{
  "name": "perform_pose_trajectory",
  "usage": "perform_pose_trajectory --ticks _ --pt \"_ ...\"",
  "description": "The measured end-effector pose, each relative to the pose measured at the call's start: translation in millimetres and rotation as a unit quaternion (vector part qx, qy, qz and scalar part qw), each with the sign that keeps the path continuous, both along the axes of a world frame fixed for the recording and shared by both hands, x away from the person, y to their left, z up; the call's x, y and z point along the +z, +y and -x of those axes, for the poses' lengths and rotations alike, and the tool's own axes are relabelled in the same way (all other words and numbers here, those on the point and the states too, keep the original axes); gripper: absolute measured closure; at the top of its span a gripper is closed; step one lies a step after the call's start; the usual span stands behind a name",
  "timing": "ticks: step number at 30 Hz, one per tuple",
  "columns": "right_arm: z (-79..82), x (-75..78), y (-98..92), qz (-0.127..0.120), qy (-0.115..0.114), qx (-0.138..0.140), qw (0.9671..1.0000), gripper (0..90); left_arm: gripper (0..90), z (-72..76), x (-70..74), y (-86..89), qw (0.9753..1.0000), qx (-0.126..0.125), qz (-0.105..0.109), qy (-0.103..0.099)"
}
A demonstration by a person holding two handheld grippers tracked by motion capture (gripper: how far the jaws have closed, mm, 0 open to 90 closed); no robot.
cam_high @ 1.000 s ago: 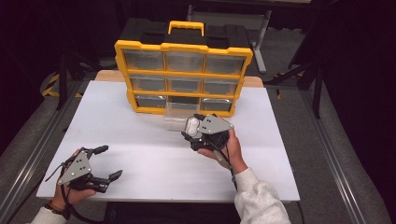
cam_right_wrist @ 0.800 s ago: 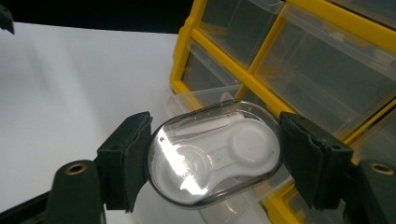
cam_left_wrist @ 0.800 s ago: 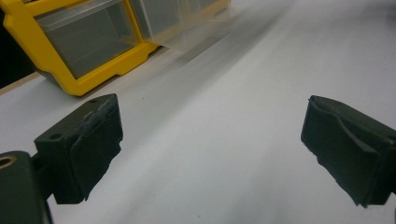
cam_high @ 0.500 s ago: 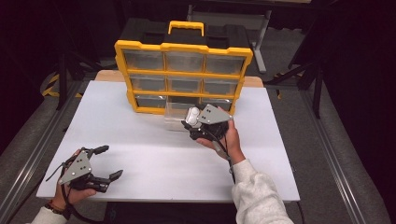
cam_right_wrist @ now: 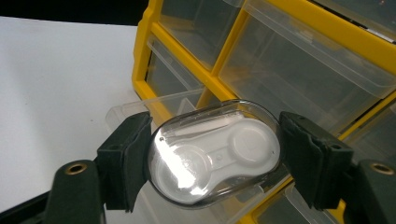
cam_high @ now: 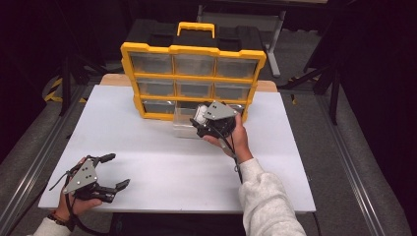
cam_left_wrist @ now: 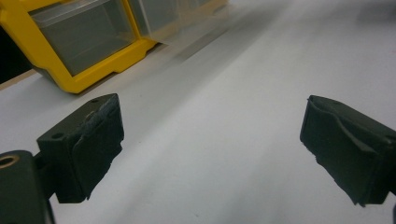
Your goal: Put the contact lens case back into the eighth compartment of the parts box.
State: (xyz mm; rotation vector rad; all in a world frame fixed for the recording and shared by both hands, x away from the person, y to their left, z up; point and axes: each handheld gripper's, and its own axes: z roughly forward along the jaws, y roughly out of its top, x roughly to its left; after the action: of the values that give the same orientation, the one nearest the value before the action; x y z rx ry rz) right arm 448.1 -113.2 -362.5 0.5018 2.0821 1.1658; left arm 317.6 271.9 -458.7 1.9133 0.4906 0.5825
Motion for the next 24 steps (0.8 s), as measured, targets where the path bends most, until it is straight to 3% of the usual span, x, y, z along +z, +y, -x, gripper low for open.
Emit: perform_pose_trajectory --ticks 12,24 --pt "-15.3 -7.7 -1.5 -0.011 0.021 -0.017 0.9996 28.8 7.7 -0.3 -0.6 -0.2 1.0 0.001 0.0 0.001" --pt "-21.2 -15.3 2.0 -0.003 0.036 -0.02 0.9991 28.8 7.9 -0.3 -0.8 -0.2 1.0 -0.001 -0.001 0.001"
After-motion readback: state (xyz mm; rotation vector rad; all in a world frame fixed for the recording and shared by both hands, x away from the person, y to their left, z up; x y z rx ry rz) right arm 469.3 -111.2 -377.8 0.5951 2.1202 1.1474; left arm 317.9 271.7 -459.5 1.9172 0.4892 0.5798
